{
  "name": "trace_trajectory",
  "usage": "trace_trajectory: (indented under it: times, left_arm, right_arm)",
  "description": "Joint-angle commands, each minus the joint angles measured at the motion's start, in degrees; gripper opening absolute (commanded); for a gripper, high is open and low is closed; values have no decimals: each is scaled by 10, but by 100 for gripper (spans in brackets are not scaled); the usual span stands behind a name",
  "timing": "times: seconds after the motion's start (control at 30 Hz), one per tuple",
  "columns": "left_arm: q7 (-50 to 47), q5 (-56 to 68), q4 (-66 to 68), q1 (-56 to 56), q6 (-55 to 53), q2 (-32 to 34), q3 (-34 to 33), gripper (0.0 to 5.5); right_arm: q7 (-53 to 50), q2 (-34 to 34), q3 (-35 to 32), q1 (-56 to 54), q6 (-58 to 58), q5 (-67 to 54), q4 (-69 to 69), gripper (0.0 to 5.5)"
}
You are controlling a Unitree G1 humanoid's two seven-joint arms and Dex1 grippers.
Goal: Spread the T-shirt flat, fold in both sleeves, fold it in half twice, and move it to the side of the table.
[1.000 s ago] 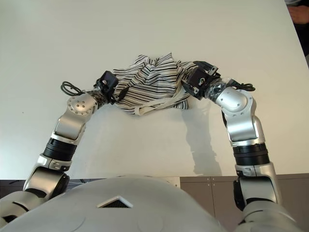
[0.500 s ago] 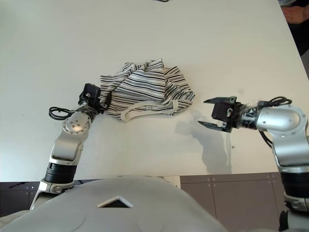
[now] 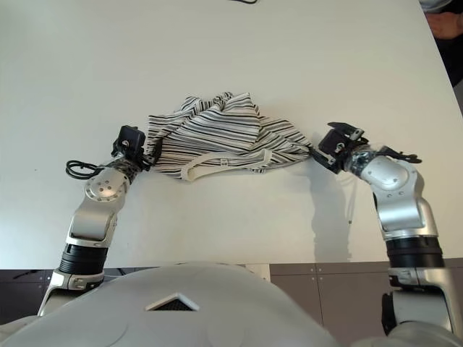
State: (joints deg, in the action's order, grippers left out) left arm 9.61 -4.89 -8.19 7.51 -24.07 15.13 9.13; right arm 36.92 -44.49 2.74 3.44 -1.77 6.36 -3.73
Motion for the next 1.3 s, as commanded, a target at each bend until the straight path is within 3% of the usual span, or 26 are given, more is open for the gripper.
trace_trajectory:
  times: [0.03,0.1,0.27,0.4,0.6,0.83,1.07,1.17,1.3]
  left_arm:
    - [-18,-11,38,20,-25,-2,-14,341]
    - [-19,2,27,6,-11,-10,-27,341]
    - [6,15,24,-25,20,-14,-24,341]
    - [9,1,63,-40,17,-9,-18,341]
    - [5,-30,93,-8,1,12,-1,341]
    - [-29,-26,47,51,5,1,-21,341]
    - [-9,34,-102,42,75,-20,-58,341]
    - [53,76,-165,16,74,17,-78,341]
    - [251,64,-132,67,168,214,-90,341]
  right_arm:
    - [-19,98,-52,-79,-68,-132,74,334]
    - [-34,130,-49,-124,-83,-147,63,334]
    - [-57,177,35,-153,-53,-73,-80,334]
    - [-18,149,85,-106,-27,-28,-126,334]
    - [-148,106,51,-159,-37,43,-272,334]
    - [-100,97,-17,-29,-106,-47,-54,334]
    - [-88,131,-92,-66,-129,-166,145,334]
    - [-1,52,-9,-18,-23,-83,199,334]
    - [18,-46,36,74,142,56,142,334]
